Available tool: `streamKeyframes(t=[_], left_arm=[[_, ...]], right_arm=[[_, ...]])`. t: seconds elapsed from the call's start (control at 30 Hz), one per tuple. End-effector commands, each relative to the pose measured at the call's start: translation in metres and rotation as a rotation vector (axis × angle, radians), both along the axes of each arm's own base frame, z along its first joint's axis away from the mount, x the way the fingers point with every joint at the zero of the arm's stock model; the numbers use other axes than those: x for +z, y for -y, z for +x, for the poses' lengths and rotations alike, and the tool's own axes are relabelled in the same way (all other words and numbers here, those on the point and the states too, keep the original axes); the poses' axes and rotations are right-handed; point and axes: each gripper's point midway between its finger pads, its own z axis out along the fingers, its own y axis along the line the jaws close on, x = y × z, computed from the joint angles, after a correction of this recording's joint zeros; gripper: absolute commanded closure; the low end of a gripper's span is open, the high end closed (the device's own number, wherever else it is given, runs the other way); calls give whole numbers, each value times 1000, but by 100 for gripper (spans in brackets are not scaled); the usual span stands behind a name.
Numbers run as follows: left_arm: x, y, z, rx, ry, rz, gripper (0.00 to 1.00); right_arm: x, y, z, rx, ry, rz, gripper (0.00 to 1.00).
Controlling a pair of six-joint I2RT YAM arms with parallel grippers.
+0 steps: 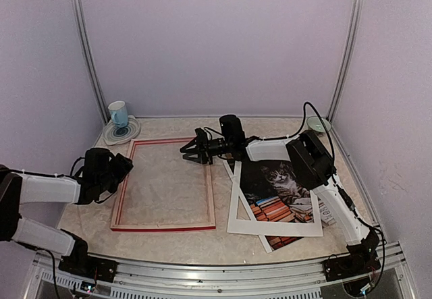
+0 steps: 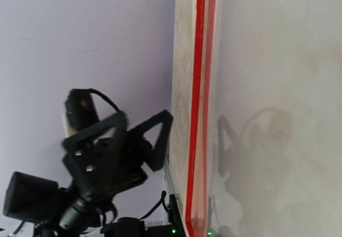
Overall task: Put the photo into the frame
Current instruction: Place the glass panel at the frame body.
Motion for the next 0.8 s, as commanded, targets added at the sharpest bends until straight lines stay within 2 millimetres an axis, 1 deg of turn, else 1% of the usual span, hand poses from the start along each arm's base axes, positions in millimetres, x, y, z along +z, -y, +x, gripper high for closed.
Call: streamKeyframes(t=[0.0,0.27,0.33,0.47,0.6,0.7,0.77], left_arm=[[-18,-11,-8,49,-47,9,15],[-27,-18,-10,74,-76,23,16],[-31,-18,-10,71,-90,19,16],[-43,-15,-10,57,-122,-4,19],[-53,-17,-12,59,-159,5,20],[-53,-17,-12,54,-160,20,19],[-51,-14,-10,30,-153,25,19]], right_arm=[[0,-6,-9,31,11,22,66],[-9,-8,-10,27,7,4,64],[-10,-8,-10,26,6,2,63],[-11,-7,-9,23,11,-7,61],[-12,-7,-10,23,11,-12,61],[-13,-7,-10,23,11,-15,60],[-12,-8,-10,22,12,-15,60]])
